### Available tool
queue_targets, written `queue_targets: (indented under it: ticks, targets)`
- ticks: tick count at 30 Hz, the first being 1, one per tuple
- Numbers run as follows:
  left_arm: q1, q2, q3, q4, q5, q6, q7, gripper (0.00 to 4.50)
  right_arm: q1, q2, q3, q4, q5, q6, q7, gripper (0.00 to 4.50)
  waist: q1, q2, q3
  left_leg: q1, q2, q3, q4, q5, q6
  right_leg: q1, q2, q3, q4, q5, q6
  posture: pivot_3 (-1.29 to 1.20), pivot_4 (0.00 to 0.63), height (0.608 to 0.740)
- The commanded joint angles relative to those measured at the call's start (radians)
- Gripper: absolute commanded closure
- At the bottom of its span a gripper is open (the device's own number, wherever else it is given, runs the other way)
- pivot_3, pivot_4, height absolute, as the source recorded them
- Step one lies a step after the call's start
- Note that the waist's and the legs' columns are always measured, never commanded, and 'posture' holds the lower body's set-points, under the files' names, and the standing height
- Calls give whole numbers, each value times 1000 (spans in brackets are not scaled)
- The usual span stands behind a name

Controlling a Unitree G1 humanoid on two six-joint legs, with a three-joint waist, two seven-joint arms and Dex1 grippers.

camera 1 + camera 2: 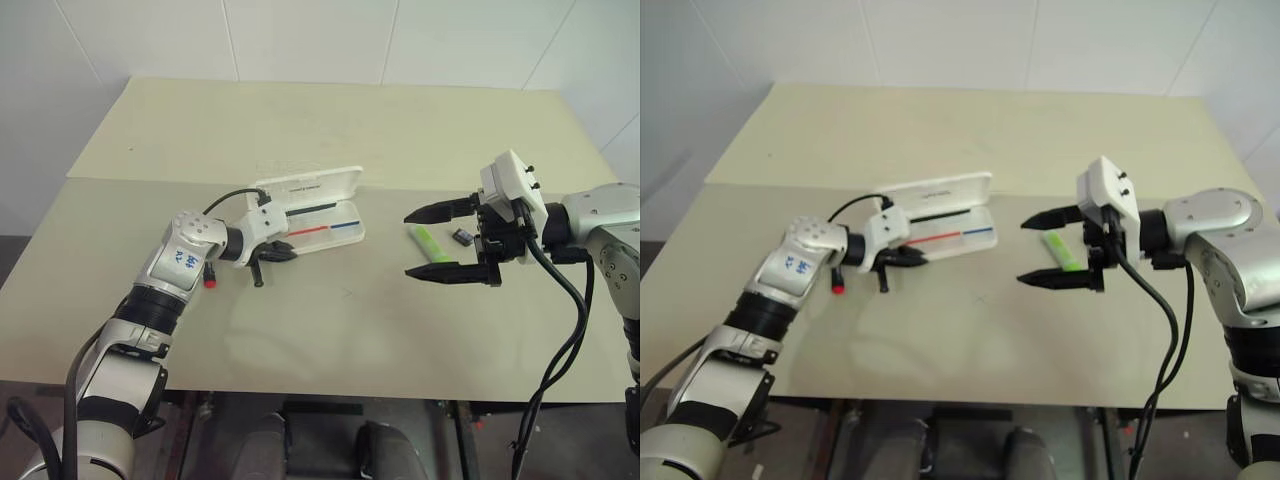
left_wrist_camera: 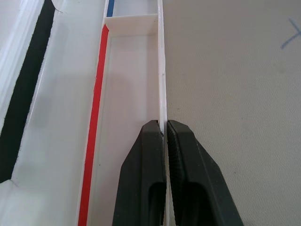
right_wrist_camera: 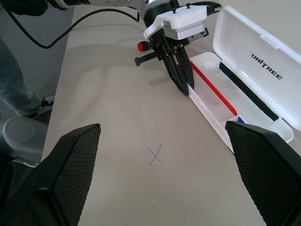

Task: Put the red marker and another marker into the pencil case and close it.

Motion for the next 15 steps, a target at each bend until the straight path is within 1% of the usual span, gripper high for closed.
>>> queue_targets:
  ticks: [1, 7, 11, 15]
  targets:
    - [45, 20, 13, -90, -16, -7, -25, 4483, -21, -9, -31, -23, 14, -11, 3, 0, -1, 0, 0, 0, 0, 0, 0, 0, 0, 0, 0, 0, 0, 0, 0, 0, 150, 740]
    - [157, 77, 48, -371, -77, -6, -76, 4483, -15, -26, -41, -25, 14, -9, 8, 0, -2, 0, 0, 0, 0, 0, -1, 0, 0, 0, 0, 0, 0, 0, 0, 0, 150, 740]
    - [210, 109, 33, -468, -73, -25, -87, 4483, -11, -31, -42, -25, 13, -9, 9, 0, 0, 0, 0, 0, 0, 0, 0, 0, 0, 0, 0, 0, 0, 0, 0, 0, 150, 740]
    - [271, 113, -17, -551, -66, -45, -106, 4483, -13, -27, -35, -20, 6, -12, 5, 0, 0, 0, 0, 0, 0, 0, 0, -1, 0, 0, 0, 0, -1, 0, 0, 0, 150, 740]
